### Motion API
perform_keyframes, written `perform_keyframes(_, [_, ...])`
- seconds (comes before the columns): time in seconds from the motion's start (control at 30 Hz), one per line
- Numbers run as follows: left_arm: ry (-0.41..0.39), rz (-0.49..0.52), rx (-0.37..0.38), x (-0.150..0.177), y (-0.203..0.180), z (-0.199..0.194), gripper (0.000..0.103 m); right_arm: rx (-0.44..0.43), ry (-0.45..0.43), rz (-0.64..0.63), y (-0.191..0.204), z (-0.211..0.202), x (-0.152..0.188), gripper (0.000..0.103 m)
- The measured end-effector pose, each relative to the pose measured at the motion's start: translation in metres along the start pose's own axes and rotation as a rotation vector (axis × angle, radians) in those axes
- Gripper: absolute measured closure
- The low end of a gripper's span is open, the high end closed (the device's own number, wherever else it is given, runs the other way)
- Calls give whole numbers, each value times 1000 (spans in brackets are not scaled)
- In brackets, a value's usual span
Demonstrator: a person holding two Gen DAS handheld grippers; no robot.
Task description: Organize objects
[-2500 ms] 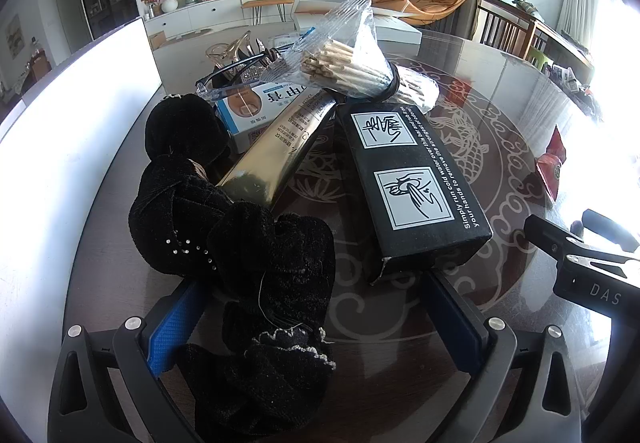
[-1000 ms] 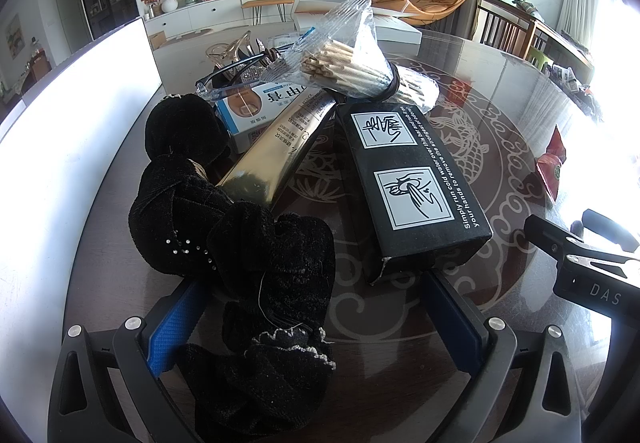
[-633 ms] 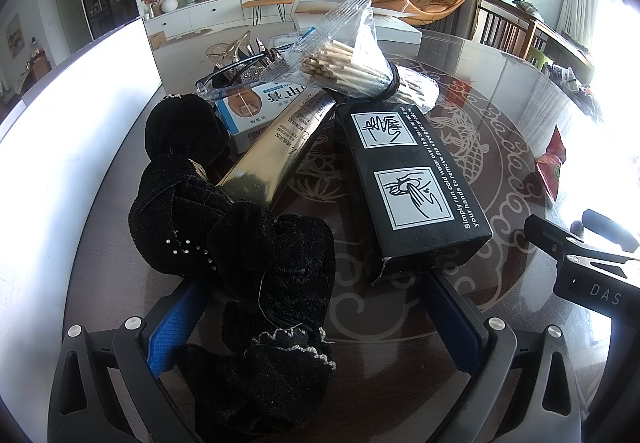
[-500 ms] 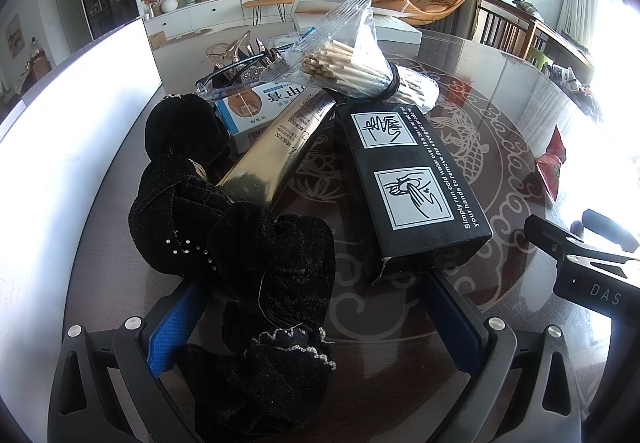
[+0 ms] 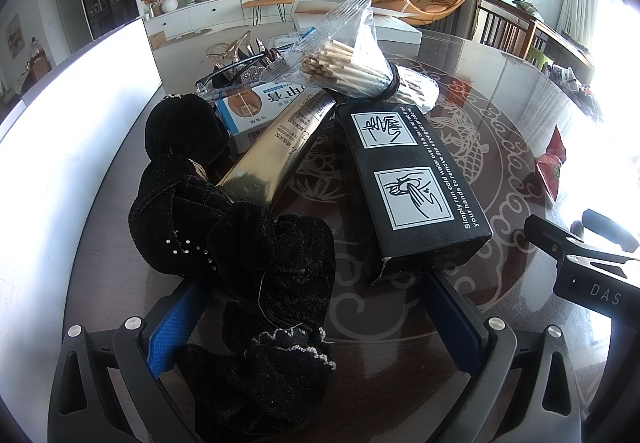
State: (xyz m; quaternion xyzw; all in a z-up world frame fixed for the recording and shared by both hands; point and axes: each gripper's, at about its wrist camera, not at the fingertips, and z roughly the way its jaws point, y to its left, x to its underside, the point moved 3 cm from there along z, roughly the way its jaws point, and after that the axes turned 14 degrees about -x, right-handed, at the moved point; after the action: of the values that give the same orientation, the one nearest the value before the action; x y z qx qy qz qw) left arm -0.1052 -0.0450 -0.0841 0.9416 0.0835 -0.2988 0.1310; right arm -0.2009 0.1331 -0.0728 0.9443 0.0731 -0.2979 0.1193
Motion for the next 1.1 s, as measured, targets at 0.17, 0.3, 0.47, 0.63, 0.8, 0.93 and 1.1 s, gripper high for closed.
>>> perform_keyframes(0.17, [0, 0, 0, 0, 0, 0, 0, 0, 0, 0, 0, 0, 0, 0])
perform_keyframes(0.3, [0, 0, 0, 0, 0, 0, 0, 0, 0, 0, 0, 0, 0, 0])
perform_keyframes(0.47, [3, 0, -1, 0, 0, 0, 0, 0, 0, -1, 0, 0, 0, 0])
perform_keyframes(0.63, [172, 179, 80, 9, 3, -9, 0, 0, 0, -1, 0, 0, 0, 0])
perform_keyframes(0.8, [294, 295, 156, -4, 28, -31, 0, 0, 0, -1, 0, 0, 0, 0])
perform_keyframes(0.93, [204, 331, 123, -26, 45, -44, 0, -1, 0, -1, 0, 0, 0, 0])
perform_keyframes(1.1, [272, 33, 220, -26, 53, -8, 0, -1, 0, -1, 0, 0, 0, 0])
